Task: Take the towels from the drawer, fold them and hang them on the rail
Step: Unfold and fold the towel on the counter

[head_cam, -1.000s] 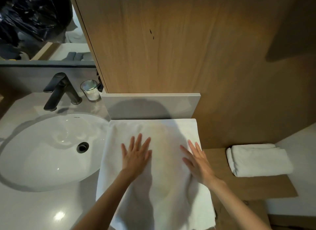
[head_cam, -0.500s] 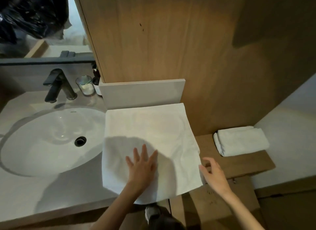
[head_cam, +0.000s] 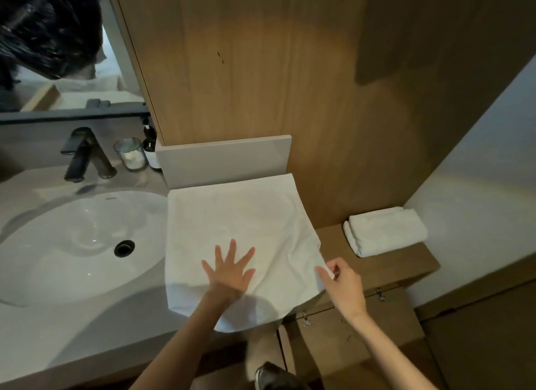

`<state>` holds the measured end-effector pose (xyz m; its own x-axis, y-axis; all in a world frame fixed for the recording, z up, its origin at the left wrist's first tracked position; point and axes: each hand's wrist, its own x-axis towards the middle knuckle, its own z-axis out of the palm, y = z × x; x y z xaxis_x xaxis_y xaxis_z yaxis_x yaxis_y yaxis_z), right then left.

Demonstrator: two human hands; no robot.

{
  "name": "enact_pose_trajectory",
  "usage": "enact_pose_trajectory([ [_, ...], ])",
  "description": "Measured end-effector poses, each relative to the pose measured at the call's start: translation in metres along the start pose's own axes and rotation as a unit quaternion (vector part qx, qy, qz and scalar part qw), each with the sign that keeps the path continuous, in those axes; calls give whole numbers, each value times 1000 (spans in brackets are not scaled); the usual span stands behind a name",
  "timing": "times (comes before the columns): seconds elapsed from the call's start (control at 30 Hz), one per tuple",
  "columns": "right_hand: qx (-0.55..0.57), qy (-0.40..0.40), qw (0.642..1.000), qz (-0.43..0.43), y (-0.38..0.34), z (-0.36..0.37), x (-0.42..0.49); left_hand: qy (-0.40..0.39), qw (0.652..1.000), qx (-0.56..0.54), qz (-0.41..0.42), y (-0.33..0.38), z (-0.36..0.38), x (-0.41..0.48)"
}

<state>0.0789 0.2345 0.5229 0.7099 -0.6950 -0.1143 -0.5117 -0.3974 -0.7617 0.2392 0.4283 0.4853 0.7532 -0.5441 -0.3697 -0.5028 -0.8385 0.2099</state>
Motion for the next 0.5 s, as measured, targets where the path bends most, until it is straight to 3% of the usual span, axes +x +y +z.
enact_pose_trajectory([
  [0.1,91,-8,995,-44,-27,-5,-8,-17,1000,-7,18,-3,-4,1],
  [0.27,137,-261,954,-62,-54,-1,12,-33,998,-42,21,-7,-8,2],
  [0.4,-53,-261,960,-81,-34,6,30,-38,996,-84,13,-7,-12,3],
  [0.5,-168,-294,939,-53,-28,7,33,-41,995,-93,11,-7,-13,4],
])
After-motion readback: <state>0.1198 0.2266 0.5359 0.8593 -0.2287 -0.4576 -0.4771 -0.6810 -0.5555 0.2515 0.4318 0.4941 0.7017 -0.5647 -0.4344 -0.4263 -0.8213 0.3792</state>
